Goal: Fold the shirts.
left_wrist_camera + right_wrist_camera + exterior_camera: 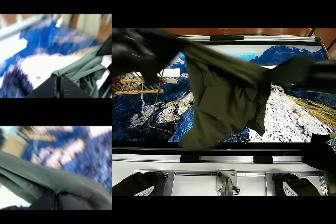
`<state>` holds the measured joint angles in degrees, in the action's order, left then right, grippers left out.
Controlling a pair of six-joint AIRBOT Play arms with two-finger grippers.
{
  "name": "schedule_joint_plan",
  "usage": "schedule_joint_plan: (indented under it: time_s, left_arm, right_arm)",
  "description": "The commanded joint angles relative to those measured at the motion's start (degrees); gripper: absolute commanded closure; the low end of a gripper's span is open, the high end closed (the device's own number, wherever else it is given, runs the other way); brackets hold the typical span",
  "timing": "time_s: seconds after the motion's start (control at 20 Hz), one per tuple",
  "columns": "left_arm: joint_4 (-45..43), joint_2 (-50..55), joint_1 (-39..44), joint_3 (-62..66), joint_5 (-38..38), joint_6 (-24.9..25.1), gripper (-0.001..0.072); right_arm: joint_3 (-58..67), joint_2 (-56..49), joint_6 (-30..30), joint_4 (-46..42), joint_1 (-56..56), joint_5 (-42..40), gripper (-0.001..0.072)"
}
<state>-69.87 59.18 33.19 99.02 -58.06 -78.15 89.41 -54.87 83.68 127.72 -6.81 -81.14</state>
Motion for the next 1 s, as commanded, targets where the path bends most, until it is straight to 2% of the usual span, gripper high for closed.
schedule_joint_plan:
  time_s: [0.0, 0.1, 0.2, 0.3, 0.35, 0.4, 0.45, 0.5, 0.55, 0.65, 0.8, 0.85, 0.95]
  left_arm:
    - [-8.24, 6.36, -0.42, -3.65, -3.87, -2.71, 0.0673]
    - [-8.87, 12.26, -2.64, -3.63, -1.66, -3.45, 0.0672]
    - [-8.81, 18.14, -6.08, -3.63, 2.43, -10.78, 0.0672]
    - [-8.09, 23.45, -8.79, -3.65, 2.23, -18.27, 0.0671]
    - [-6.95, 25.90, -9.51, -3.63, 0.61, -18.82, 0.0670]
    - [-5.42, 27.87, -9.81, -3.63, -1.31, -18.82, 0.0634]
    - [-3.43, 29.66, -9.90, -3.63, -3.54, -18.27, 0.0420]
    - [-1.79, 30.84, -9.90, -3.63, -6.14, -16.37, 0.0107]
    - [-1.84, 31.26, -9.99, -3.58, -8.83, -14.01, 0.0036]
    - [-5.51, 30.75, -11.02, -2.34, -17.18, -10.93, 0.0046]
    - [-17.59, 28.28, -12.15, -0.55, -33.57, -9.31, 0.0048]
    - [-19.39, 27.12, -11.96, -1.25, -36.87, -9.31, 0.0049]
    - [-15.37, 23.47, -10.54, -6.58, -36.41, -9.77, 0.0049]
  right_arm:
    - [-4.68, -7.91, -0.50, -6.08, -5.25, 1.49, 0.0644]
    - [-5.35, -14.80, -0.48, -9.09, -6.62, 7.54, 0.0644]
    - [-5.38, -21.03, -0.46, -9.75, -6.43, 16.37, 0.0644]
    - [-5.38, -25.97, -0.55, -9.79, -6.01, 23.41, 0.0644]
    - [-5.38, -28.20, -0.76, -9.70, -5.79, 25.59, 0.0644]
    - [-5.38, -29.97, -1.18, -9.49, -5.79, 26.64, 0.0637]
    - [-5.38, -31.43, -0.37, -9.07, -5.79, 26.99, 0.0527]
    - [-5.35, -32.17, 1.09, -9.07, -5.79, 26.73, 0.0265]
    - [-5.14, -32.13, 4.68, -9.22, -5.44, 25.53, 0.0180]
    - [-3.50, -30.67, 9.07, -10.43, -3.26, 18.84, 0.0180]
    - [-2.12, -25.99, 10.01, -21.05, 3.39, 4.15, 0.0180]
    - [-2.40, -24.76, 10.10, -24.17, 6.10, -0.39, 0.0181]
    - [-5.62, -22.25, 12.68, -24.52, 11.30, -5.38, 0.0181]
